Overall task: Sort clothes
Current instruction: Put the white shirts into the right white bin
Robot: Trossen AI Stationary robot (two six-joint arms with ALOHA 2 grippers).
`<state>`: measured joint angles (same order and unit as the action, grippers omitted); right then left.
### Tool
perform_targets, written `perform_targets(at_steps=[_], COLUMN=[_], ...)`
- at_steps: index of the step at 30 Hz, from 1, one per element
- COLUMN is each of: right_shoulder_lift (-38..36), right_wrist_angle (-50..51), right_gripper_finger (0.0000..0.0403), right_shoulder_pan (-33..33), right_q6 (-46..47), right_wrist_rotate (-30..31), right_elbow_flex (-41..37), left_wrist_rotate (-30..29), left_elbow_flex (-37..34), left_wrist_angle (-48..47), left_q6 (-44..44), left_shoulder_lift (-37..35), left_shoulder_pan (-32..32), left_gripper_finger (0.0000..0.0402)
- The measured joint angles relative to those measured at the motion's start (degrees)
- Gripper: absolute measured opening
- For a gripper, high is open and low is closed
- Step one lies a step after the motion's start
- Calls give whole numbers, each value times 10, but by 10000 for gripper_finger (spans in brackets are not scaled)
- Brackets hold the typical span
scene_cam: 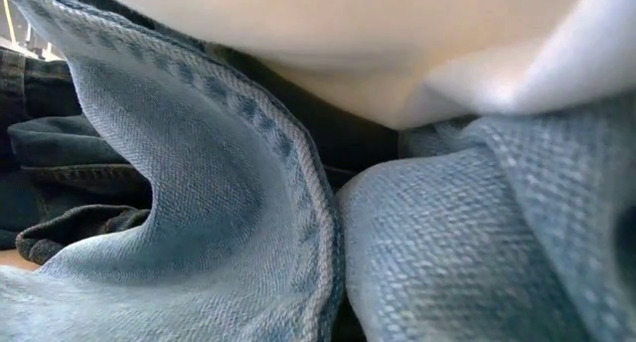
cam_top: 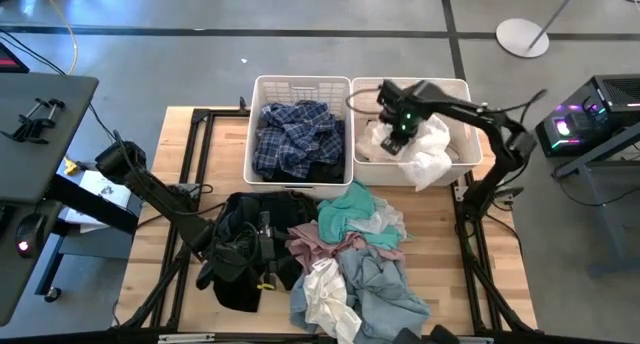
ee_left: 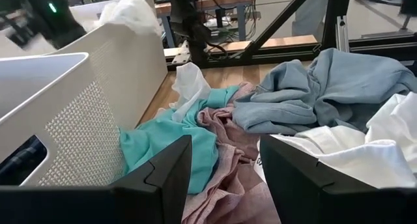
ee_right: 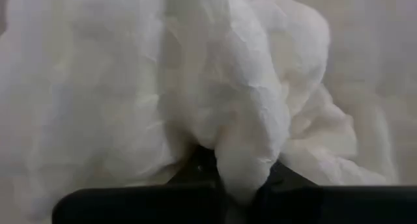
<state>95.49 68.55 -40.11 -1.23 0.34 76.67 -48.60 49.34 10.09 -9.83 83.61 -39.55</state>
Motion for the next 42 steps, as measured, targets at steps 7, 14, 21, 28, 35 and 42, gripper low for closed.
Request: perform_targets(at_steps=[7,14,21,28,35,42], right_shoulder_lift=[25,38,36,-15,-82,-86], right_wrist_angle=[-144,-126,13,114,192,201], right_gripper_finger=[38,123,193,199,198,157], right_shoulder_pan=[-15,-18,-13,42,70,63], right_q6=[11,13,22,25,57,88], right_wrist_rotate=[-2,29,50,67,-139,-102], right_elbow_flex=[-121,-70,119,256,244,117], left_wrist_rotate=[0,0,0,0,0,0], left_elbow_flex=[0,0,0,0,0,0], left_wrist_angle=[-1,-1,-1,-6,-16,-19], left_q6=[0,-1,-1,-7,-11,-11], left_shoulder_lift=[0,0,0,0,0,0], left_shoulder_pan=[0,0,0,0,0,0], left_gripper_finger=[172,172,172,172,172,172])
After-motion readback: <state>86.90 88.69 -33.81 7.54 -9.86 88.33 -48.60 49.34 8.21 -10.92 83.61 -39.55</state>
